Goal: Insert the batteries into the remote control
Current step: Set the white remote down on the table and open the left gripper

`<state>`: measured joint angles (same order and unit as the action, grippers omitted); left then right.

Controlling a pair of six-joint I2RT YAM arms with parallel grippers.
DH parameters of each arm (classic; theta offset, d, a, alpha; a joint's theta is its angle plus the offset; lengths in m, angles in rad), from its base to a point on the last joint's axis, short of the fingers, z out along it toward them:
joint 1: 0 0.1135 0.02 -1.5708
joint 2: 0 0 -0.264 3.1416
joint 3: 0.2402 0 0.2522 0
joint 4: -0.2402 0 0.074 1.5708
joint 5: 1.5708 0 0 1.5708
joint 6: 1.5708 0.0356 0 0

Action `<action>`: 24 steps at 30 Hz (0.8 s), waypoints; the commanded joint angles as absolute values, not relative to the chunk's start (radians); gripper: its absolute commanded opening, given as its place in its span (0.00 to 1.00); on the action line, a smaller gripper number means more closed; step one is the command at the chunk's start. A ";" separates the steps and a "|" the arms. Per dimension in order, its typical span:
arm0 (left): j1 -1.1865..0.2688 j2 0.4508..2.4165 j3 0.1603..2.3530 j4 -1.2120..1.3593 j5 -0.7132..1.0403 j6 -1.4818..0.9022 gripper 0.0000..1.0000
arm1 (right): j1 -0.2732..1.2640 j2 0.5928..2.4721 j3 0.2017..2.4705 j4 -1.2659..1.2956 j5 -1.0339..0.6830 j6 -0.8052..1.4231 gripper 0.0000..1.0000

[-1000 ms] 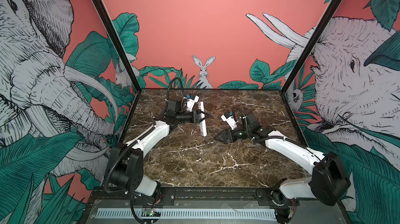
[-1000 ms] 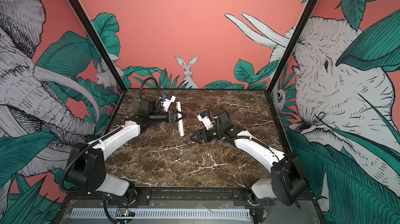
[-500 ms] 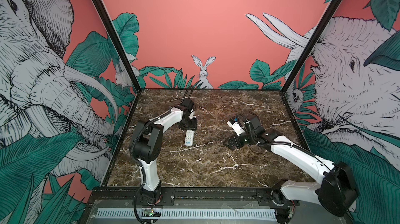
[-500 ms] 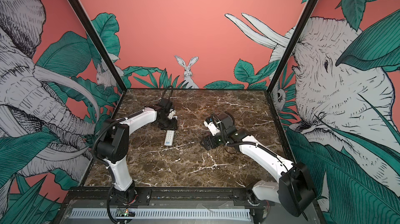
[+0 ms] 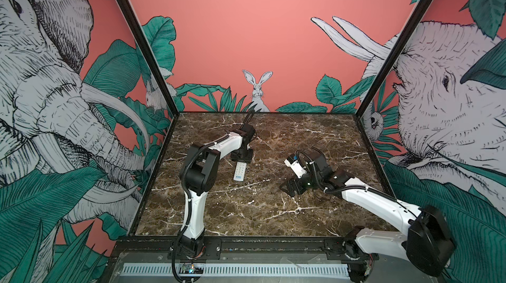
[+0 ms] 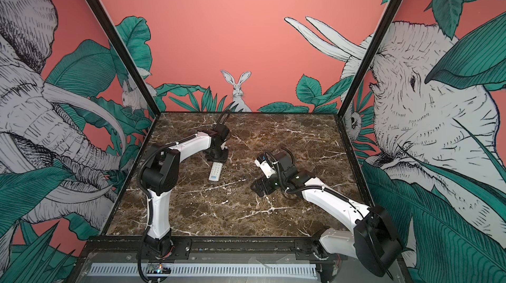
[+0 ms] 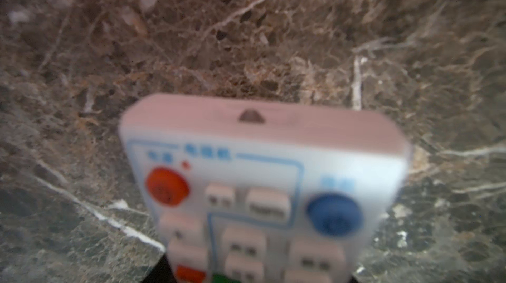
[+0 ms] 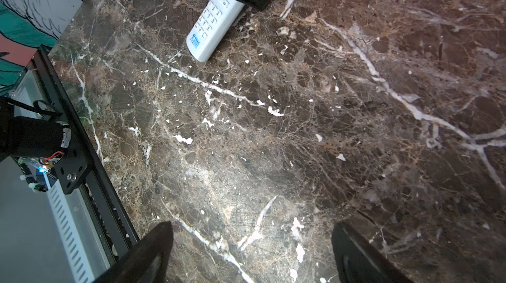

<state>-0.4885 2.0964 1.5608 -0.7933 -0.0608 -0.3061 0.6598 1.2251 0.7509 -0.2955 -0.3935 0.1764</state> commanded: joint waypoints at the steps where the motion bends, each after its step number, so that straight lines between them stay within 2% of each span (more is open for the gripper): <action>1: -0.500 2.104 1.594 -0.806 -0.075 -0.337 0.18 | 0.666 1.200 0.735 -0.262 -0.409 0.158 0.90; 5: -0.502 2.113 1.585 -0.780 -0.066 -0.353 0.28 | 0.665 1.193 0.726 -0.261 -0.412 0.151 0.90; 7: -0.503 2.121 1.585 -0.771 -0.058 -0.357 0.41 | 0.666 1.188 0.722 -0.261 -0.415 0.146 0.90; 8: -0.503 2.124 1.582 -0.767 -0.052 -0.357 0.45 | 0.666 1.185 0.719 -0.261 -0.414 0.143 0.90; 24: -0.511 2.140 1.553 -0.726 -0.025 -0.365 0.69 | 0.666 1.158 0.719 -0.306 -0.391 0.134 0.91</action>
